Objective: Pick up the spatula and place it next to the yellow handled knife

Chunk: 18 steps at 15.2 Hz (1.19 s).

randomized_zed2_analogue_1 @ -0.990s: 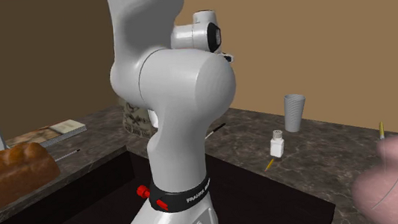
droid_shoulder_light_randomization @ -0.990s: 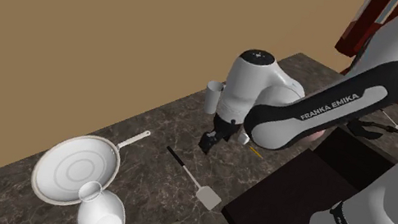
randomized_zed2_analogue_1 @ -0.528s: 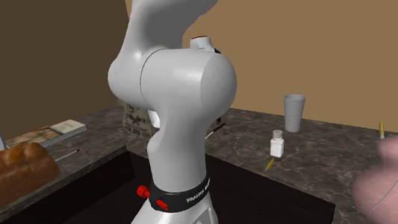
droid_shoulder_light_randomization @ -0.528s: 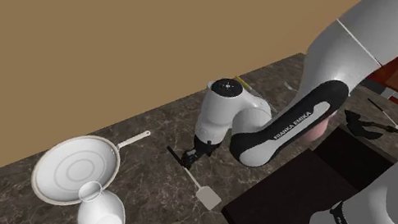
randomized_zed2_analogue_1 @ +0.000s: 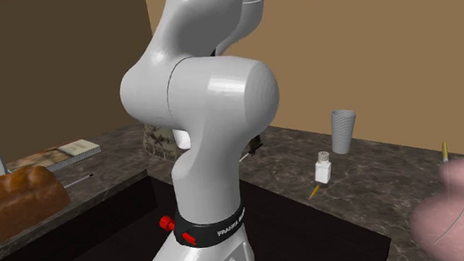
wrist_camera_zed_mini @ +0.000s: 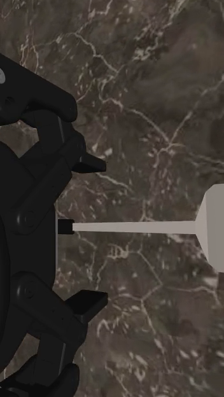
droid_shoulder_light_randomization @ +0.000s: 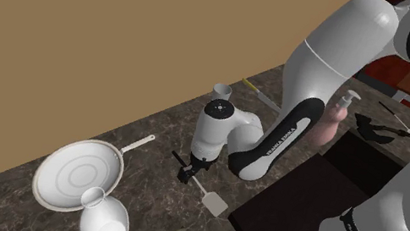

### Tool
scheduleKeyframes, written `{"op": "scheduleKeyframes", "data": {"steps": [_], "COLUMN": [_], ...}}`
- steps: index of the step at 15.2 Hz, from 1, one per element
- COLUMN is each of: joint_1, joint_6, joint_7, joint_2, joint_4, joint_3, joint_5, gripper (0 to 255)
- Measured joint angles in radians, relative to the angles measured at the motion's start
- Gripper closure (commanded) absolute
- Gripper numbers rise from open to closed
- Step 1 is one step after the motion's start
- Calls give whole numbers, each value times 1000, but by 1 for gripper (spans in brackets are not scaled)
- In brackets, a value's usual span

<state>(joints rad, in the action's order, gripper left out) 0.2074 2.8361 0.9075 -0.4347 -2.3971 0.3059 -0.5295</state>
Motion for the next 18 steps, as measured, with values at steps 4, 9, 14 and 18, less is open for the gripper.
{"op": "scheduleKeyframes", "data": {"steps": [4,9,14,18], "joint_1": [26,28,28,28], "joint_6": [26,29,29,29], "joint_7": [25,27,27,27], "joint_2": [-41,-44,-44,-44], "joint_4": [16,17,17,17], "joint_3": [-36,-38,-38,-38], "joint_5": [-33,-36,-36,-36], "gripper": [0,255,255,255]}}
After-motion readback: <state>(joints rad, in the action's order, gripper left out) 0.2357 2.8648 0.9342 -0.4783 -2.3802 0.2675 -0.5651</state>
